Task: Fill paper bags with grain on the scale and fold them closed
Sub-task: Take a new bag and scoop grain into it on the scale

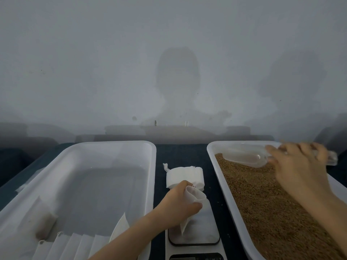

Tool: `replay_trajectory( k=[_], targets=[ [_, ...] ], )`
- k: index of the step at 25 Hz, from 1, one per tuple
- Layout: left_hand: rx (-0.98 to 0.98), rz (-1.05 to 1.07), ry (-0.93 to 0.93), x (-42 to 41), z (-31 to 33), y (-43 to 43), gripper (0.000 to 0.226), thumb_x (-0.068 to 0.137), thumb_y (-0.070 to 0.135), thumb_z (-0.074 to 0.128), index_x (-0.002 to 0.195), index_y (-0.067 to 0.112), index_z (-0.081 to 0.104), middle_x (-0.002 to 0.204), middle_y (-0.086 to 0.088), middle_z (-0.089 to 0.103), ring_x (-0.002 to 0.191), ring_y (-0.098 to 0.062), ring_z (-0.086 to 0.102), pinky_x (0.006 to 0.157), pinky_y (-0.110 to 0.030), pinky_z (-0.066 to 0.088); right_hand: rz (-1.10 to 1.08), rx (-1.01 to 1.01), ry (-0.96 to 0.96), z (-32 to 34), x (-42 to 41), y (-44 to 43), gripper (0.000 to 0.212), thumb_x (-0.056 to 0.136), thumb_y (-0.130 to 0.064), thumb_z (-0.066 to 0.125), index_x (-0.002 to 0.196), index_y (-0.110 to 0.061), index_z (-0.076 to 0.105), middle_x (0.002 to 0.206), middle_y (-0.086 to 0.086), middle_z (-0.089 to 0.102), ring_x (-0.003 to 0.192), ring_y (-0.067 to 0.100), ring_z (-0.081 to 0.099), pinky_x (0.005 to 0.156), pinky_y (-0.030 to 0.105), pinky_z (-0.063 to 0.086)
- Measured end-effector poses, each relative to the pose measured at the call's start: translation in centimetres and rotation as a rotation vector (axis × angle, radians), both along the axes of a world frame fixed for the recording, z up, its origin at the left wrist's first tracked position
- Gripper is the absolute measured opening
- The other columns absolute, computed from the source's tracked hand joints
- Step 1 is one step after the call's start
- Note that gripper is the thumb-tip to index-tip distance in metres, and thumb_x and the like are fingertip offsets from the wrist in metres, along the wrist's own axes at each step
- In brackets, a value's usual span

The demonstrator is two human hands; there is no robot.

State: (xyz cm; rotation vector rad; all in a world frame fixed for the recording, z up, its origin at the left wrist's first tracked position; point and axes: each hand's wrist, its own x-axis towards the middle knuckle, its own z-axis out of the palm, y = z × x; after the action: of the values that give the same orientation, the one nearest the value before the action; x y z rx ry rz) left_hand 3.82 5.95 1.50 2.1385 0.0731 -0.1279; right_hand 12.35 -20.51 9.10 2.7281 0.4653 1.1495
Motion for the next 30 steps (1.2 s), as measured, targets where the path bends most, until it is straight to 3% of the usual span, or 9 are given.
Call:
replay_trajectory(
  k=[2, 5, 11, 14, 18, 24, 30],
  targets=[
    [0.010, -0.005, -0.008, -0.1, 0.1, 0.0, 0.038, 0.086, 0.033, 0.063, 0.118, 0.031, 0.043, 0.106, 0.009, 0.053, 0.091, -0.009, 0.057, 0.068, -0.012, 0.047, -0.227, -0.099, 0.204, -1.8, 0.9, -0.6, 0.030, 0.085, -0.024, 0.062, 0.114, -0.028, 0.064, 0.102, -0.002, 0.064, 0.099, 0.022, 0.052, 0.096, 0.043, 0.026],
    [0.007, -0.004, -0.014, -0.2, 0.3, 0.0, 0.038, 0.085, 0.034, 0.064, 0.118, 0.030, 0.044, 0.106, 0.009, 0.054, 0.092, -0.010, 0.057, 0.068, -0.012, 0.047, -0.332, -0.140, 0.324, -4.3, 2.1, -1.2, 0.031, 0.088, -0.028, 0.053, 0.115, -0.041, 0.059, 0.109, -0.010, 0.058, 0.106, 0.015, 0.047, 0.100, 0.040, 0.022],
    [0.004, -0.019, 0.003, -0.2, 0.3, 0.1, 0.043, 0.085, 0.033, 0.065, 0.121, 0.029, 0.043, 0.111, 0.007, 0.054, 0.095, -0.010, 0.057, 0.072, -0.012, 0.048, -0.279, -0.135, 0.256, -6.8, 3.4, -0.9, 0.043, 0.081, -0.016, 0.055, 0.120, -0.032, 0.062, 0.112, -0.002, 0.062, 0.107, 0.021, 0.048, 0.097, 0.042, 0.021],
    [0.001, -0.019, 0.002, -0.3, 0.4, 0.1, 0.043, 0.085, 0.034, 0.065, 0.121, 0.029, 0.043, 0.110, 0.008, 0.054, 0.094, -0.010, 0.057, 0.073, -0.013, 0.048, -0.256, -0.104, 0.297, -7.2, 3.5, -0.6, 0.040, 0.087, -0.024, 0.055, 0.125, -0.037, 0.058, 0.116, -0.007, 0.061, 0.111, 0.018, 0.047, 0.095, 0.039, 0.023],
    [-0.001, -0.013, 0.006, -0.3, 0.4, 0.1, 0.044, 0.084, 0.034, 0.066, 0.121, 0.029, 0.042, 0.110, 0.008, 0.054, 0.095, -0.010, 0.057, 0.074, -0.014, 0.049, -0.268, 0.017, 0.407, -7.5, 3.9, -1.0, 0.034, 0.093, -0.042, 0.047, 0.127, -0.044, 0.053, 0.117, -0.011, 0.059, 0.112, 0.016, 0.046, 0.093, 0.037, 0.026],
    [0.004, -0.019, 0.000, -0.4, 0.6, 0.0, 0.045, 0.085, 0.032, 0.067, 0.122, 0.028, 0.042, 0.109, 0.009, 0.053, 0.093, -0.008, 0.056, 0.071, -0.011, 0.048, -0.228, 0.343, 0.648, -7.7, 4.1, -1.8, 0.032, 0.092, -0.042, 0.055, 0.123, -0.047, 0.055, 0.122, -0.012, 0.061, 0.118, 0.021, 0.047, 0.099, 0.040, 0.024],
    [0.003, -0.013, 0.008, -0.4, 0.6, 0.0, 0.046, 0.084, 0.034, 0.067, 0.122, 0.028, 0.043, 0.112, 0.007, 0.054, 0.096, -0.012, 0.057, 0.072, -0.014, 0.049, -0.219, 0.468, 0.771, -7.7, 3.9, -2.1, 0.035, 0.087, -0.053, 0.057, 0.122, -0.050, 0.053, 0.132, -0.014, 0.055, 0.127, 0.025, 0.045, 0.109, 0.049, 0.019]
  ],
)
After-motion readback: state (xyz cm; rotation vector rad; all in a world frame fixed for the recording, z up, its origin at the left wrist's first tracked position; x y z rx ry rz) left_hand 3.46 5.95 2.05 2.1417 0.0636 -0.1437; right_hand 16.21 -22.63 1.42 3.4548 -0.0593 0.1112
